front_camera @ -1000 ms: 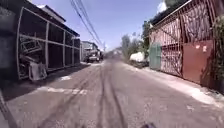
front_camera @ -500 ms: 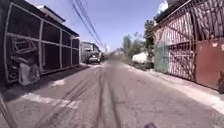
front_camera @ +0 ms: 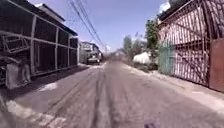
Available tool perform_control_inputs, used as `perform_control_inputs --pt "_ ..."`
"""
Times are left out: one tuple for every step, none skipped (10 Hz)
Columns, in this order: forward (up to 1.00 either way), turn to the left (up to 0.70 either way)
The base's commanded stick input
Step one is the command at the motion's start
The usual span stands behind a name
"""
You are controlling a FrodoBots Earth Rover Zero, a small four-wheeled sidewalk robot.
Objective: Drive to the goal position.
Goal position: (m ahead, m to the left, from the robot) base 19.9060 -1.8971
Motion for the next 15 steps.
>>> perform_control_inputs --pt "1.0 0.0" --pt "1.0 0.0" --pt "1.0 0.0" --pt "1.0 0.0" --pt "1.0 0.0" --pt "1.0 0.0" --pt "1.0 0.0" --pt "1.0 0.0" --pt "1.0 0.0" --pt "1.0 0.0" --pt "1.0 0.0" --pt "1.0 0.0" --pt "1.0 0.0" --pt "1.0 0.0" --pt "1.0 0.0"
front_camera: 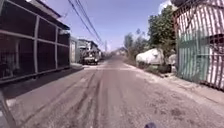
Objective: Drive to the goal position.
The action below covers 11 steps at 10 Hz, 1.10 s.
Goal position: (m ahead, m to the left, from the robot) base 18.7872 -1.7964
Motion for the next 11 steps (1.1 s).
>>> perform_control_inputs --pt "1.0 0.0" --pt "1.0 0.0" --pt "1.0 0.0" --pt "1.0 0.0" --pt "1.0 0.0" --pt "1.0 0.0" --pt "1.0 0.0" --pt "1.0 0.0" --pt "1.0 0.0" --pt "1.0 0.0" --pt "1.0 0.0"
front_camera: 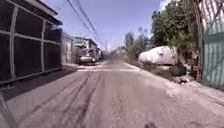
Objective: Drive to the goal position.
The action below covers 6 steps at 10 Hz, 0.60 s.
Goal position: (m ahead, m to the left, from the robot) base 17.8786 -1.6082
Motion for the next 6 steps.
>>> perform_control_inputs --pt "1.0 0.0" --pt "1.0 0.0" --pt "1.0 0.0" --pt "1.0 0.0" --pt "1.0 0.0" --pt "1.0 0.0"
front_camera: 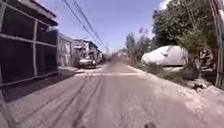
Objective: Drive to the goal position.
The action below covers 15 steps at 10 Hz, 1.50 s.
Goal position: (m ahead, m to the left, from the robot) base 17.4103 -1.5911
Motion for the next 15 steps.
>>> perform_control_inputs --pt "1.0 0.0" --pt "1.0 0.0" --pt "1.0 0.0" --pt "1.0 0.0" --pt "1.0 0.0" --pt "1.0 0.0" --pt "1.0 0.0" --pt "1.0 0.0" --pt "1.0 0.0" --pt "1.0 0.0" --pt "1.0 0.0" --pt "1.0 0.0" --pt "1.0 0.0" --pt "1.0 0.0" --pt "1.0 0.0"
